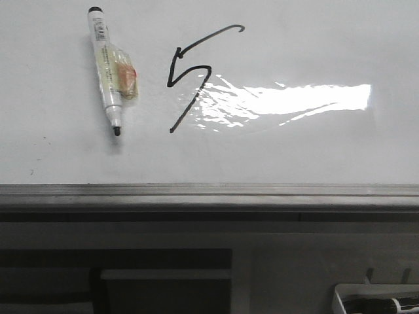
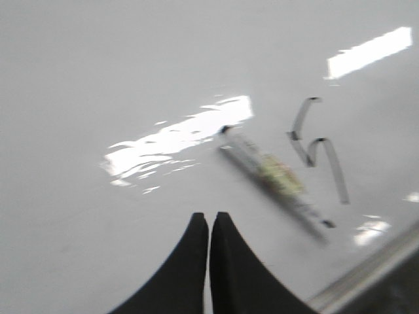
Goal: Write number 5 on whiteboard
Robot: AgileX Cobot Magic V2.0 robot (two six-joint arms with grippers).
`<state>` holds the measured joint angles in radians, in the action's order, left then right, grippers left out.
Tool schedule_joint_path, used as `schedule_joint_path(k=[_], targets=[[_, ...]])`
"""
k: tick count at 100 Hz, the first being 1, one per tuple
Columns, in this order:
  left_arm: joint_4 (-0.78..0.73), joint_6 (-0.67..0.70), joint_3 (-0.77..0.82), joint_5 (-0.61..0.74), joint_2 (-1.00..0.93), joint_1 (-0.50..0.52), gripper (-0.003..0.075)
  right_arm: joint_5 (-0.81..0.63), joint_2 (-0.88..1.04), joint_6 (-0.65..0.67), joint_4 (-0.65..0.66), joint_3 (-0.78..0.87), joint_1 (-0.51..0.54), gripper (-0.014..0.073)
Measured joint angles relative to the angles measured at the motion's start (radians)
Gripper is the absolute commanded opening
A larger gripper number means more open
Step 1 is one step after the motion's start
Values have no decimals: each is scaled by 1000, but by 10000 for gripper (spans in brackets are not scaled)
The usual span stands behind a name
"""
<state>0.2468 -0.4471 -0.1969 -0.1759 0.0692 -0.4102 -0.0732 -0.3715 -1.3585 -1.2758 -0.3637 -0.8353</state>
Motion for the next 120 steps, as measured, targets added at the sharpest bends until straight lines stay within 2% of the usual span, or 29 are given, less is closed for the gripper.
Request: schedule_joint_path(k=[8,16,28,53,120], targets=[[-126,161,86,54,-54,103,-20,0,0,0,0,0,0,-62],[-177,301,149,45,-76,200,-20,0,0,0,0,0,0,-62],[-189,398,201,-36,-76,273,-20,0,0,0,0,0,0,-62],[-189,427,201,-147,-76,284,-20,0,0,0,0,0,0,-62],[-189,433,201,-153,-76,284,-20,0,1,0,0,0,0,-62]])
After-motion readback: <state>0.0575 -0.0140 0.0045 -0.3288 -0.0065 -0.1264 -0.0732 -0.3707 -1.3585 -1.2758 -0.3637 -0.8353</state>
